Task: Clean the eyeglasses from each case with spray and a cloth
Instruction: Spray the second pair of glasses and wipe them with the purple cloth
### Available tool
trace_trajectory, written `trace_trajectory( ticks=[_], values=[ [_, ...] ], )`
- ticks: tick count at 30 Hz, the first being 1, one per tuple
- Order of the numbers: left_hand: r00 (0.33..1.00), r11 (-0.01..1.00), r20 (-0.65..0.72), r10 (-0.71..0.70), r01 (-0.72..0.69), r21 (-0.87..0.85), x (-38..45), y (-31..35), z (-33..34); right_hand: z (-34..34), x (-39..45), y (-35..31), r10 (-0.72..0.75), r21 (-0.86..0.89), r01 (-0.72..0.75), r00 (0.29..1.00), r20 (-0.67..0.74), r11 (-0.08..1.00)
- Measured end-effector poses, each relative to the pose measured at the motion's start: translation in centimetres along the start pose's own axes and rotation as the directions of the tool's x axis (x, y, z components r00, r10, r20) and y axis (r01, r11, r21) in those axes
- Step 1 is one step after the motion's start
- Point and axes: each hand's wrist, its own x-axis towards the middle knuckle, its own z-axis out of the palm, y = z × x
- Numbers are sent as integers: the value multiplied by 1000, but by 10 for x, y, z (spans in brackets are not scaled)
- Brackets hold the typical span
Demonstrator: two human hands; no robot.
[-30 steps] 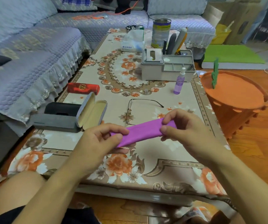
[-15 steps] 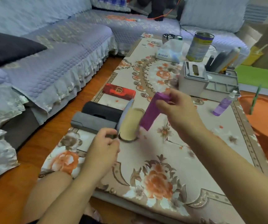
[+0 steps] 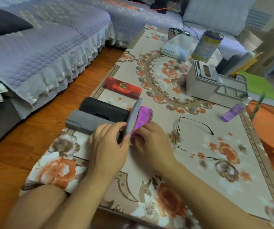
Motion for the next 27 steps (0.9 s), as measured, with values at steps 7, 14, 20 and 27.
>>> trace_trajectory(
  ticks=[7,14,20,27],
  values=[
    [999,999,31,-44,44,-11,-2,3,0,3,-6,-2,-6,-51,7,1000,28,999],
    [998,998,20,-60,61,-13,-3,6,1,-22,-29,-9,-29,-119,59,970,242,991],
    [994,995,29,-102,102,5,-5,8,8,-76,-81,32,350,45,-351,898,-266,935],
    [989,975,-112,92,-112,-192,-17,65,9,-106,-104,23,845,777,-604,311,436,-179]
  ],
)
